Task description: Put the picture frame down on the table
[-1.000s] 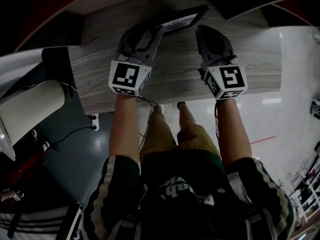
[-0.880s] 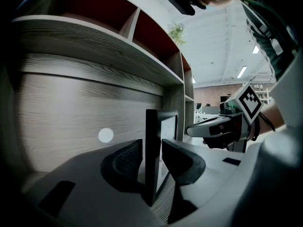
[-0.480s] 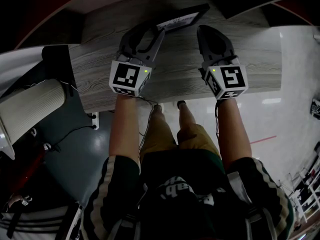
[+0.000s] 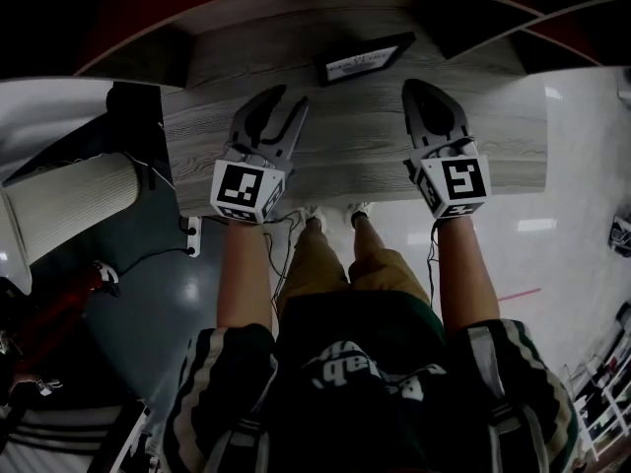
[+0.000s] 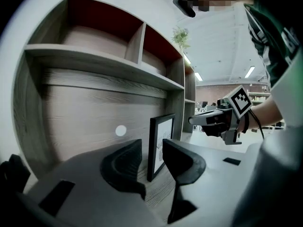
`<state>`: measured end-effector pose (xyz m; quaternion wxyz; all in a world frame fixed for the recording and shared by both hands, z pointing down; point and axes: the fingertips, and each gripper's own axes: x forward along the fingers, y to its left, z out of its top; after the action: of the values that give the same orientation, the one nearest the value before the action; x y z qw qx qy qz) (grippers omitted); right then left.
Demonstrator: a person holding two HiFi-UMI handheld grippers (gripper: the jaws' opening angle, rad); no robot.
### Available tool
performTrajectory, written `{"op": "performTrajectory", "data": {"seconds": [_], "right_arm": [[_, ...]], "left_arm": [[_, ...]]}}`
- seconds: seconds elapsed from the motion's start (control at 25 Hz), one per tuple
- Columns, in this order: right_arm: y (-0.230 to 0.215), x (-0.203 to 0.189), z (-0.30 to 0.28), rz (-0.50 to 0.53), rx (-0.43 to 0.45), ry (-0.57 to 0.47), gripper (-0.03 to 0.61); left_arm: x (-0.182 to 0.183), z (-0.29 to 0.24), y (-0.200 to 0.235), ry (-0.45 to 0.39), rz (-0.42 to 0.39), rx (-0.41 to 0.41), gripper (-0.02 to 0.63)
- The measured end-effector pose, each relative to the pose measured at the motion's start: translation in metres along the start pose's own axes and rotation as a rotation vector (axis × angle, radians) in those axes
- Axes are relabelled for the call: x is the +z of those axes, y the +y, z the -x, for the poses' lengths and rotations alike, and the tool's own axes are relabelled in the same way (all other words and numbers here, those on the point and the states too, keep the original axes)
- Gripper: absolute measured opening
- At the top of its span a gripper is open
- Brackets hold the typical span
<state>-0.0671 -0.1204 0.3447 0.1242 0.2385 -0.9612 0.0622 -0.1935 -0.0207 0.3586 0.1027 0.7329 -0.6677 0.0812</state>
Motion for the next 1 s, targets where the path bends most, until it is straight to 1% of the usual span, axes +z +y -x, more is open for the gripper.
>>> {"op": "performTrajectory", "data": {"seconds": [0.04,0.08,0.12,0.32,0.44,0.52,0.72,1.0], "right_arm": [[0.004,0.005,0.006,0.005,0.009,0.002,0.035],[0.009,0.01,0.012,0.012,0.02,0.005,0.035],[0.014,0.015,0.017,0.02,0.032,0.006,0.035],[0.04,0.049,0.042,0.044,0.102,-0.016,0.035],[0.055,0.072,0.055,0.084,0.142,-0.04,0.034],[0.064,0.09,0.06,0.126,0.161,-0.063,0.034],[0.087,0.123,0.074,0.172,0.23,-0.116,0.034],[0.101,0.144,0.08,0.217,0.284,-0.15,0.034]], "left_arm": [[0.006,0.01,-0.003,0.0,-0.004,0.009,0.128],[0.013,0.02,-0.007,-0.003,-0.009,0.018,0.044],[0.022,0.03,-0.011,-0.009,-0.013,0.025,0.024],[0.071,0.067,-0.038,-0.066,-0.034,0.051,0.02],[0.098,0.086,-0.049,-0.093,-0.008,0.104,0.02],[0.112,0.095,-0.053,-0.098,-0.015,0.138,0.02],[0.137,0.11,-0.06,-0.099,-0.035,0.204,0.02],[0.157,0.121,-0.064,-0.125,-0.038,0.238,0.02]]}}
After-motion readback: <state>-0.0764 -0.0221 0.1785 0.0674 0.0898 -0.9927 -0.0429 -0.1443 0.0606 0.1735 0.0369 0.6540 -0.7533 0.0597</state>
